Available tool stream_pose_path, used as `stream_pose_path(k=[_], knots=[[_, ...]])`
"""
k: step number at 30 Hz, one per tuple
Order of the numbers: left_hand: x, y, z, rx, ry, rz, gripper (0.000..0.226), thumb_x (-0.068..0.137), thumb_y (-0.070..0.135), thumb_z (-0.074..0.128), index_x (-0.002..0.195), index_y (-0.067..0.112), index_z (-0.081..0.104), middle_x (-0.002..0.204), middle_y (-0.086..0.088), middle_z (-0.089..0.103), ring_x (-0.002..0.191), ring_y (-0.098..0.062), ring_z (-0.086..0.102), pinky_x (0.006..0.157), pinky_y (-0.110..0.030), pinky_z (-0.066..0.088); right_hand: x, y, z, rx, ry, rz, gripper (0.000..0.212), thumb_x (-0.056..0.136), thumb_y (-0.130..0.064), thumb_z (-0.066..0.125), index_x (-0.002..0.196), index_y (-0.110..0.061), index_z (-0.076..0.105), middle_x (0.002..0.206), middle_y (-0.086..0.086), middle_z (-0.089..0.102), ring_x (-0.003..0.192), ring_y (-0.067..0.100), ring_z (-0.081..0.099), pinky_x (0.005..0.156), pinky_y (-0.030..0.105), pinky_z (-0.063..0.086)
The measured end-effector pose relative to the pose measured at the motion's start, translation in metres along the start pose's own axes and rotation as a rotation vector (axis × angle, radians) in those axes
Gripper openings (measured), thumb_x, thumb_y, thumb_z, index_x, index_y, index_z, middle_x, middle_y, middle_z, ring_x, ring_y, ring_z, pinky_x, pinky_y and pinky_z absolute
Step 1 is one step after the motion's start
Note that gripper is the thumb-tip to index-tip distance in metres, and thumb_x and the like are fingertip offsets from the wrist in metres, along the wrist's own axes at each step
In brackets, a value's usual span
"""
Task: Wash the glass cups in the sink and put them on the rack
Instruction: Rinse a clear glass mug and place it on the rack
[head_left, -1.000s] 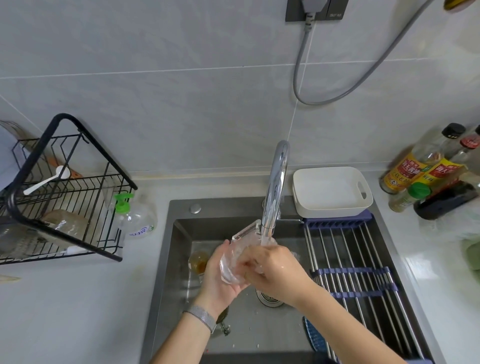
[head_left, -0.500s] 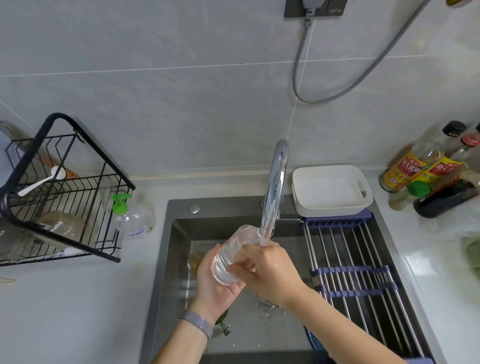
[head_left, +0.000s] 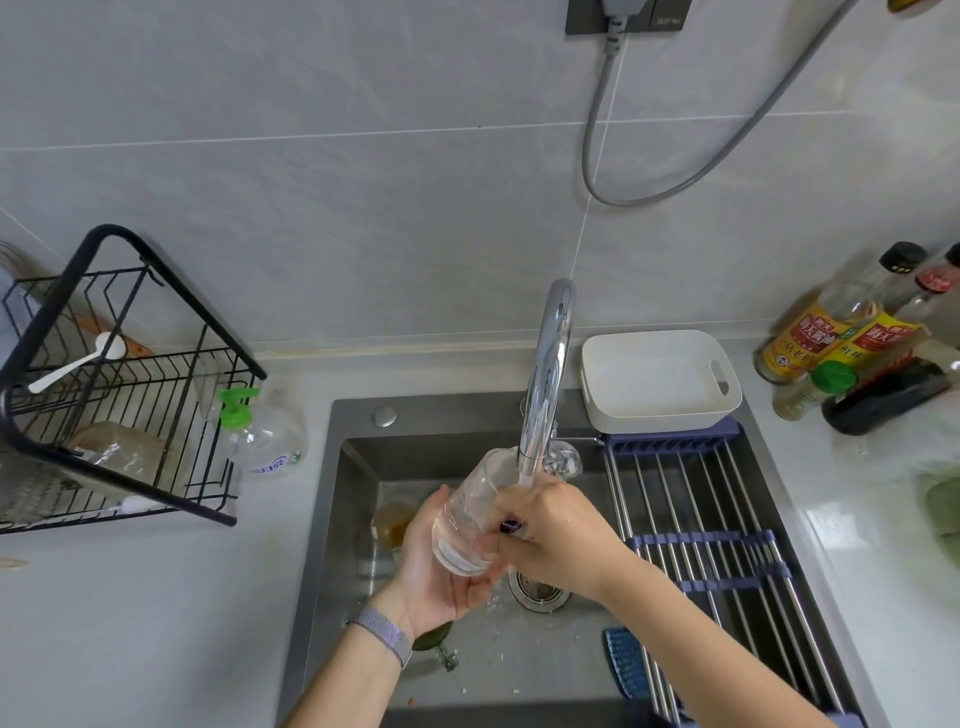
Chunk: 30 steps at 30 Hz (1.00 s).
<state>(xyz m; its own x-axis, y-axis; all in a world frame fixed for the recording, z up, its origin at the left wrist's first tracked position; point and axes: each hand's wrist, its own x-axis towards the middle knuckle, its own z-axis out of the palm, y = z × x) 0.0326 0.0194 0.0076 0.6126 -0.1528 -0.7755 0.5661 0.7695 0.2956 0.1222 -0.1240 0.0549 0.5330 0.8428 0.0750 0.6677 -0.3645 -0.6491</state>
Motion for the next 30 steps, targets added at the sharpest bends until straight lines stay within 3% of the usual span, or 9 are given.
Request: stream_pose_path(k=[5,8,11,15,18,22,25,28,30], knots=[[0.008,0.003,-0.007,0.287,0.162,-0.007,0.084,0.091,0.069,0.028,0.100,-0.004,0.069,0.086,-0.026,0.071,0.063,-0.032,0.068,0.051,-0.030,0.055,-0.004,-0.003,0.007,0.023,-0.005,0.083,0.025,0.082,-0.042,0.062,0.078,-0.017,0.066,0.072,-0.004,0.062,0.073,0.014,0.054,0.066,0.031,0.050],[0.010,0.001,0.000,0.139,0.207,0.052,0.053,0.087,0.050,0.052,0.110,0.004,0.066,0.100,-0.020,0.070,0.090,-0.032,0.064,0.075,-0.039,0.055,-0.007,-0.005,0.013,0.005,-0.007,0.135,0.025,0.083,-0.037,0.068,0.080,-0.012,0.066,0.071,-0.004,0.058,0.076,0.015,0.049,0.066,0.033,0.051],[0.011,-0.005,0.004,-0.036,0.140,0.083,0.050,0.089,0.046,0.056,0.115,0.005,0.067,0.106,-0.019,0.069,0.101,-0.033,0.063,0.086,-0.044,0.053,-0.012,-0.009,0.018,0.044,0.003,0.172,0.028,0.080,-0.044,0.068,0.084,-0.016,0.067,0.075,-0.008,0.055,0.087,0.013,0.048,0.073,0.030,0.050],[0.013,-0.011,0.008,-0.074,0.132,0.036,0.057,0.083,0.051,0.064,0.119,0.006,0.067,0.106,-0.014,0.068,0.091,-0.029,0.066,0.070,-0.038,0.057,-0.023,-0.005,0.027,0.138,0.377,0.199,0.028,0.069,-0.054,0.070,0.085,-0.035,0.058,0.086,-0.018,0.061,0.101,0.006,0.050,0.089,0.027,0.038],[0.015,-0.015,0.009,-0.086,0.121,-0.014,0.060,0.084,0.050,0.064,0.122,0.004,0.066,0.123,-0.015,0.064,0.108,-0.032,0.063,0.096,-0.041,0.051,-0.036,0.000,0.037,0.360,0.503,0.366,0.058,0.060,-0.059,0.078,0.108,-0.039,0.051,0.113,-0.022,0.052,0.115,0.009,0.047,0.093,0.028,0.040],[0.016,-0.019,0.010,-0.045,0.089,0.014,0.043,0.085,0.040,0.060,0.098,0.001,0.073,0.089,-0.017,0.071,0.074,-0.029,0.070,0.067,-0.034,0.058,-0.053,0.010,0.051,0.810,0.423,0.629,0.083,0.046,-0.054,0.086,0.116,-0.027,0.051,0.118,-0.004,0.060,0.109,0.008,0.060,0.090,0.028,0.051],[0.016,-0.022,0.009,-0.068,0.089,0.046,0.041,0.086,0.034,0.058,0.097,-0.002,0.073,0.084,-0.017,0.071,0.067,-0.026,0.068,0.058,-0.030,0.057,-0.060,0.011,0.059,1.021,0.503,0.724,0.079,0.051,-0.050,0.088,0.105,-0.002,0.055,0.096,0.008,0.070,0.085,0.018,0.068,0.068,0.024,0.056],[0.016,-0.021,0.007,-0.112,0.034,0.042,0.055,0.090,0.039,0.056,0.125,-0.002,0.061,0.113,-0.018,0.066,0.088,-0.027,0.064,0.077,-0.033,0.055,-0.059,0.006,0.058,1.123,0.502,0.685,0.047,0.082,-0.024,0.072,0.096,0.017,0.053,0.084,0.012,0.071,0.078,0.019,0.066,0.068,0.021,0.054],[0.017,-0.020,0.004,-0.071,0.005,0.065,0.058,0.090,0.040,0.055,0.132,0.000,0.056,0.121,-0.018,0.061,0.102,-0.030,0.059,0.091,-0.035,0.047,-0.055,0.006,0.056,1.155,0.459,0.659,0.049,0.082,-0.026,0.073,0.089,0.017,0.051,0.085,0.024,0.068,0.078,0.025,0.066,0.069,0.026,0.056]])
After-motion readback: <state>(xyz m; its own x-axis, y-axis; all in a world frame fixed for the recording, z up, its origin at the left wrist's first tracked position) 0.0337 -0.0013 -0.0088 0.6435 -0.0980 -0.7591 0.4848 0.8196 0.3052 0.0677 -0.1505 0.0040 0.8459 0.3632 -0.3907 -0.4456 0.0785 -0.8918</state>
